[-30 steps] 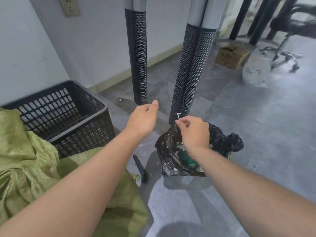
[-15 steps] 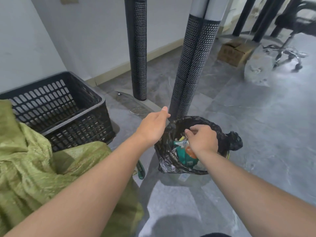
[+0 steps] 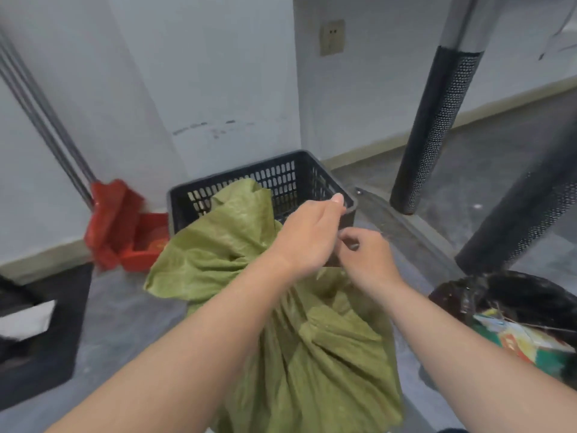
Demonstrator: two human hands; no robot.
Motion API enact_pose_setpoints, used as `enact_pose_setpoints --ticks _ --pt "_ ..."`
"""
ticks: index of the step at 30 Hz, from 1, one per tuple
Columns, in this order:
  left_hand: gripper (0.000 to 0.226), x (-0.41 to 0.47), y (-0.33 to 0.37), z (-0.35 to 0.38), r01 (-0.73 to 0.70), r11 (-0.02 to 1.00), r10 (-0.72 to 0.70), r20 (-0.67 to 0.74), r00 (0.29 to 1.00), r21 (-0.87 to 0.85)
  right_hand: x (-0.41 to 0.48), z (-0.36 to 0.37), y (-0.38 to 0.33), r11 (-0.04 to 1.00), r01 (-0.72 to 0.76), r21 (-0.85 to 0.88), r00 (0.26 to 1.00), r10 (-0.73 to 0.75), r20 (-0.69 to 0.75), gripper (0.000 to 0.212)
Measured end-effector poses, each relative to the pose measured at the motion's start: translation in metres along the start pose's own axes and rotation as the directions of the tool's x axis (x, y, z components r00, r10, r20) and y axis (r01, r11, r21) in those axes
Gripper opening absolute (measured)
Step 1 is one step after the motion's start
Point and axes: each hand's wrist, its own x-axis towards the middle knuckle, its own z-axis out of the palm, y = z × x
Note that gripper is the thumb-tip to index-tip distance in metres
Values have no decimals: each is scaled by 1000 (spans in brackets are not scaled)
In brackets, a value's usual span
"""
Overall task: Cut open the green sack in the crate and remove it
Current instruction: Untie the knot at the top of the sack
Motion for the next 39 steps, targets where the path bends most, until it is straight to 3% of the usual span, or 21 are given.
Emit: enact_pose_setpoints --ticks 6,9,11,13,14,15,17,19,21,23,26,28,31,34,36,39 --pt "45 -45 -43 -64 -1 992 26 -190 981 127 -6 40 -37 995 91 42 980 -97 173 37" --pt "36 -67 -63 -81 162 966 -113 -232 966 204 -8 39 -43 985 -16 169 891 -62 449 46" --pt "41 -74 -73 -88 366 903 -363 -56 930 225 -8 36 -47 985 -71 157 784 -43 620 50" --pt "45 -75 -82 -87 540 815 -576 193 794 210 -5 34 -52 995 -71 72 706 -1 709 63" --pt "47 -75 -84 -85 563 786 -618 277 736 256 -5 33 -53 997 -71 33 663 22 748 71" --pt "58 -74 -86 -84 538 773 -631 331 701 336 -5 31 -55 998 -67 -2 614 43 788 79" --pt "99 -75 -91 -79 439 754 -640 399 656 488 -6 30 -54 997 -52 -48 511 68 857 100" --pt "130 -78 -94 -68 378 737 -646 417 639 561 -11 30 -51 994 -33 -99 473 103 875 124" --pt "142 -84 -101 -51 309 665 -645 314 696 680 -16 34 -49 983 45 -175 506 129 853 143" --pt "138 -87 -119 -35 289 586 -587 150 795 757 -20 40 -44 970 93 -227 509 149 848 157" --pt "109 -95 -150 -22 284 611 -450 30 893 739 -31 53 -32 957 107 -268 503 181 845 166" --pt "82 -97 -167 -18 271 648 -360 -28 933 712 -41 62 -27 937 170 -304 582 154 799 166" --pt "42 -92 -174 -10 249 682 -288 -60 956 688 -53 77 -21 862 305 -405 749 45 661 146" --pt "27 -85 -174 -2 169 669 -167 -75 983 723 -51 85 -12 851 303 -430 824 -7 567 114" --pt "21 -82 -169 0 152 727 -73 -144 987 670 -41 84 -7 928 231 -294 841 -38 539 98" --pt "12 -77 -155 -6 187 889 -89 -242 966 419 -28 76 -14 979 165 -117 893 -98 439 76"
